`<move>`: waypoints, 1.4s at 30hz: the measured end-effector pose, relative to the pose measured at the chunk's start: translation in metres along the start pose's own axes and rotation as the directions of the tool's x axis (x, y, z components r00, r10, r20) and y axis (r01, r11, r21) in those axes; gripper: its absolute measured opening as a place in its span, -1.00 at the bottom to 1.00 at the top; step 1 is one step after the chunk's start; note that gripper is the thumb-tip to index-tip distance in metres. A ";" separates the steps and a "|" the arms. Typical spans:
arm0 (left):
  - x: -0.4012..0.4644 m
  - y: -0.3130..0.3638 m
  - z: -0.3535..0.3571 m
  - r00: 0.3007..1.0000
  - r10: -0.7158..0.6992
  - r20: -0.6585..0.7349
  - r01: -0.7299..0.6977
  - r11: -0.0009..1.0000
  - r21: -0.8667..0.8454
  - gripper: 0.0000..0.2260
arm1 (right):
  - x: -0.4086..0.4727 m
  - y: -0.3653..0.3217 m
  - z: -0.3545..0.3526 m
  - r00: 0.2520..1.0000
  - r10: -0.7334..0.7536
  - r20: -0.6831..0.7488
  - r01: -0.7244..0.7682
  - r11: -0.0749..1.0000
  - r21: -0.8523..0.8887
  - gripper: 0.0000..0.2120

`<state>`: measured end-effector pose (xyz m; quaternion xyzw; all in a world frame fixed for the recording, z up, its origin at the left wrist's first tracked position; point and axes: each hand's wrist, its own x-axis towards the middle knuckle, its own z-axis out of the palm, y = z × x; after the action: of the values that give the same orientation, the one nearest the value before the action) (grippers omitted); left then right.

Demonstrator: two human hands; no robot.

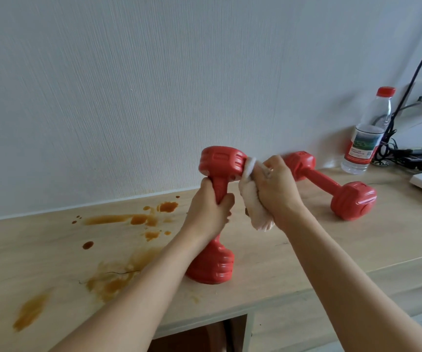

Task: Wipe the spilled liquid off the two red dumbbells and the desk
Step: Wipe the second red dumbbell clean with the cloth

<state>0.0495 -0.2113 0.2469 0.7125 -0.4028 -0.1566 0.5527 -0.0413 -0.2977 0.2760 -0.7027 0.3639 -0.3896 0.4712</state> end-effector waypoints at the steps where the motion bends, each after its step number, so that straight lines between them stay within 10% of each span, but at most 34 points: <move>1: 0.001 0.000 -0.002 1.000 -0.014 -0.003 0.014 1.000 -0.015 -0.80 | -0.003 0.001 0.000 1.000 -0.018 0.003 0.018 0.999 -0.028 -0.85; 7: -0.002 -0.001 -0.009 0.999 -0.026 0.021 0.026 0.999 -0.044 -0.81 | -0.019 -0.022 0.009 0.917 -0.397 -0.042 0.378 0.898 -0.225 -0.93; 14: -0.005 -0.003 -0.018 0.999 0.034 -0.011 -0.034 0.999 -0.016 -0.89 | -0.011 -0.003 0.008 0.980 -0.194 -0.051 0.187 0.975 -0.124 -0.90; 21: -0.010 0.007 -0.016 0.997 0.077 0.029 -0.076 0.997 -0.019 -0.91 | -0.033 -0.024 0.026 0.778 -0.625 -0.063 0.527 0.704 -0.476 -0.79; 28: -0.010 0.003 -0.021 0.999 -0.026 0.025 0.028 0.998 -0.057 -0.89 | -0.025 -0.006 0.017 0.891 -0.439 -0.112 0.400 0.878 -0.263 -0.89; 36: -0.017 0.008 -0.019 0.992 0.098 0.077 -0.099 0.995 0.011 -0.91 | -0.034 -0.022 0.026 0.778 -0.622 -0.088 0.564 0.754 -0.338 -0.77; 42: -0.013 0.003 -0.023 0.997 0.034 0.068 -0.029 0.998 -0.061 -0.88 | -0.024 -0.006 0.012 0.928 -0.358 -0.099 0.362 0.932 0.019 -0.94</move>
<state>0.0561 -0.1865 0.2546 0.6834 -0.4280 -0.1845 0.5620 -0.0401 -0.2698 0.2738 -0.7297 0.2433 -0.5085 0.3869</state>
